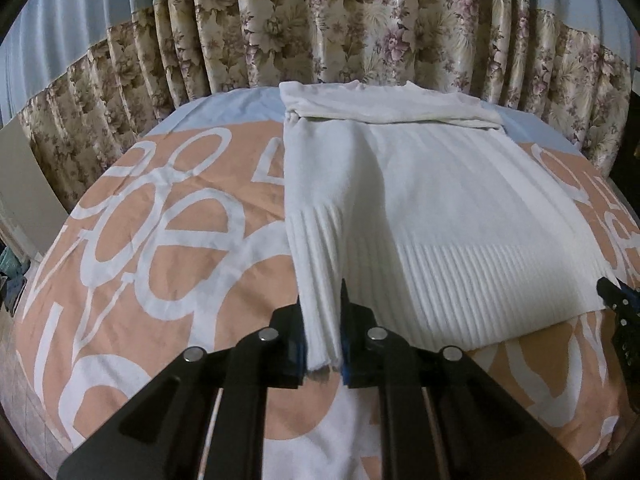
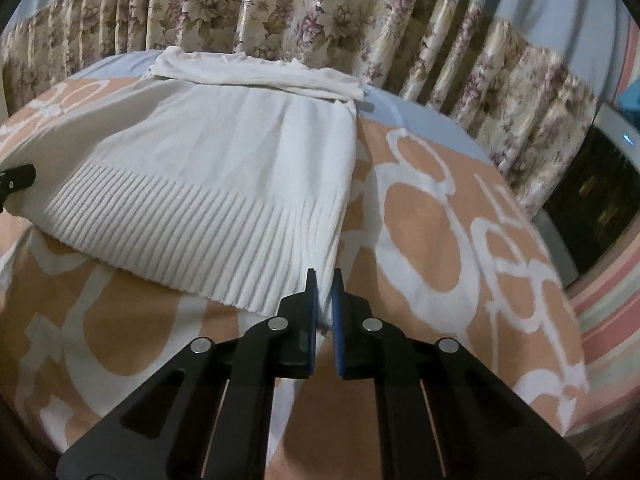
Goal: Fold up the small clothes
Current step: 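Close the right tool on the ribbed hem while the left tool grasps the hem too, then lift the hem with both tools and fold it toward the collar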
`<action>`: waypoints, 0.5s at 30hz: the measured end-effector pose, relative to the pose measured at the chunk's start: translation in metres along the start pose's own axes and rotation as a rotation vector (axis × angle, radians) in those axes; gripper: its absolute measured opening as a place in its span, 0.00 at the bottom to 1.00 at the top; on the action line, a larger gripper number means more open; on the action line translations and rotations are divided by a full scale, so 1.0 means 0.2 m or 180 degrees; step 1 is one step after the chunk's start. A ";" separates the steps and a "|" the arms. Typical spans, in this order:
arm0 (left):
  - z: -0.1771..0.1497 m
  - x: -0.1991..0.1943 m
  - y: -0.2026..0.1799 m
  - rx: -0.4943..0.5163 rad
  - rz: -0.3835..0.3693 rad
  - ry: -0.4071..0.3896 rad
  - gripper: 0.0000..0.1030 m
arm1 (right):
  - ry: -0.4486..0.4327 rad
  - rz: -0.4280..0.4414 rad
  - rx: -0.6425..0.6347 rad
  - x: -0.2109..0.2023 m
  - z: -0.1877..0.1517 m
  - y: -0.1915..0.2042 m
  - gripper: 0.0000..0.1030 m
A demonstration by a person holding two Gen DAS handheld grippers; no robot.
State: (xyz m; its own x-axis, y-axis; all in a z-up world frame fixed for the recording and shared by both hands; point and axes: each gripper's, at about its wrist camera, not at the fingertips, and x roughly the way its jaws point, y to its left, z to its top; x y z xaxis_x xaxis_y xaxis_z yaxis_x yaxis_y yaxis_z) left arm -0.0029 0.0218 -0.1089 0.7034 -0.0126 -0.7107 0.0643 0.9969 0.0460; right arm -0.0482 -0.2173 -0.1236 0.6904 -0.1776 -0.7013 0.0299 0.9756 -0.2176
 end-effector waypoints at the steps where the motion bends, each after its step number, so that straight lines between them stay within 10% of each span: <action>1: 0.00 0.00 0.00 -0.0015 -0.0004 0.0004 0.12 | -0.0024 0.0015 0.0018 -0.01 0.00 0.00 0.06; 15: -0.06 -0.18 0.01 -0.0037 -0.0085 -0.0051 0.12 | -0.0127 0.0159 0.0141 -0.22 -0.03 -0.07 0.06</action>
State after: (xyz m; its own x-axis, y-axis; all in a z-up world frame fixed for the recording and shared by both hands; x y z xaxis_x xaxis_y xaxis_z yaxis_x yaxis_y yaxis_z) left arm -0.0370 0.0250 -0.0910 0.7127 -0.0402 -0.7003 0.0750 0.9970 0.0191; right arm -0.0839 -0.2234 -0.0931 0.7200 -0.1240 -0.6828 0.0260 0.9880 -0.1521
